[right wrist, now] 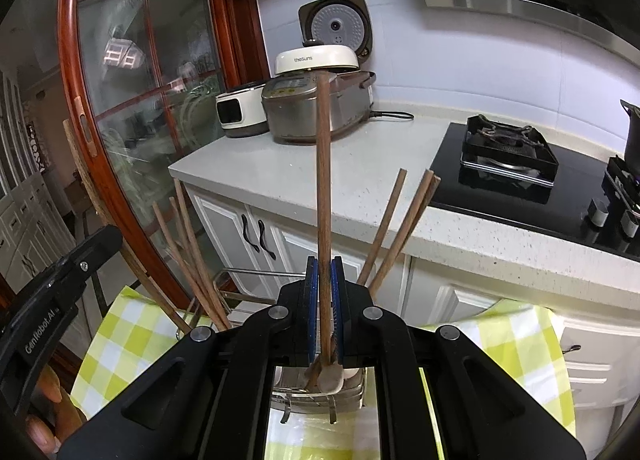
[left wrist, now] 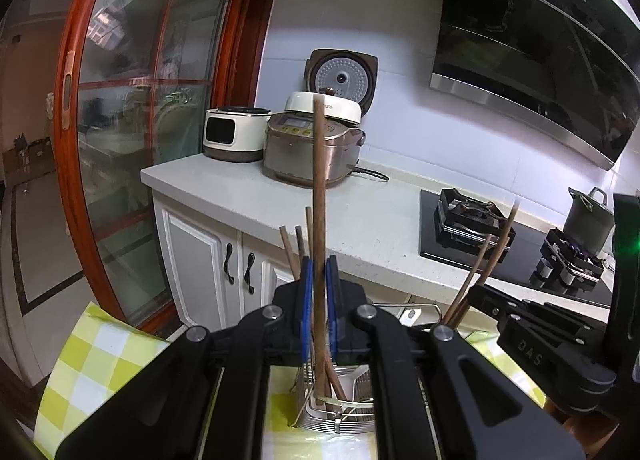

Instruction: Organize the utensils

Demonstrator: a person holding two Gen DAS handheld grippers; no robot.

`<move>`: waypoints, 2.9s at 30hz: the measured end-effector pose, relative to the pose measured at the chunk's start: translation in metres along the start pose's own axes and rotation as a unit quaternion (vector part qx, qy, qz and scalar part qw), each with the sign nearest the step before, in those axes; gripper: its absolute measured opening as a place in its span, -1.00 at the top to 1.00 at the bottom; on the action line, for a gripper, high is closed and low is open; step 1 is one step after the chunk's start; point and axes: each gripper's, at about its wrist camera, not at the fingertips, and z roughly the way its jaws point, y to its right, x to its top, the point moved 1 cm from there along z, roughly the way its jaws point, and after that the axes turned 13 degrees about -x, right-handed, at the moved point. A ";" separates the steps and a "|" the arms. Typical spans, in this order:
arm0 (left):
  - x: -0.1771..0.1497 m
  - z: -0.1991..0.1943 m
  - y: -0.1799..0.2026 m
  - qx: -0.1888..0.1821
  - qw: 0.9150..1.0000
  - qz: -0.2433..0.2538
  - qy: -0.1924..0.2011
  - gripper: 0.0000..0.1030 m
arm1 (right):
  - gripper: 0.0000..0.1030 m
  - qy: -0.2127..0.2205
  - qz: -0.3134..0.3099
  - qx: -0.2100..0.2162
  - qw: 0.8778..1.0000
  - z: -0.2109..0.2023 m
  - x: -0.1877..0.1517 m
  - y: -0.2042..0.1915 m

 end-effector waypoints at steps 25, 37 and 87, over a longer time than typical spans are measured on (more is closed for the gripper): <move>-0.093 -0.082 0.036 0.018 0.999 0.030 -0.015 -0.62 | -0.39 0.049 0.025 -0.093 0.994 -0.076 -0.094 0.075; -0.149 -0.115 0.067 0.048 0.997 0.044 -0.048 -0.91 | -0.52 0.063 -0.005 -0.100 0.993 -0.107 -0.150 0.081; -0.146 -0.124 0.062 0.059 0.997 0.038 -0.037 -0.92 | -0.53 0.058 -0.009 -0.075 0.995 -0.113 -0.156 0.067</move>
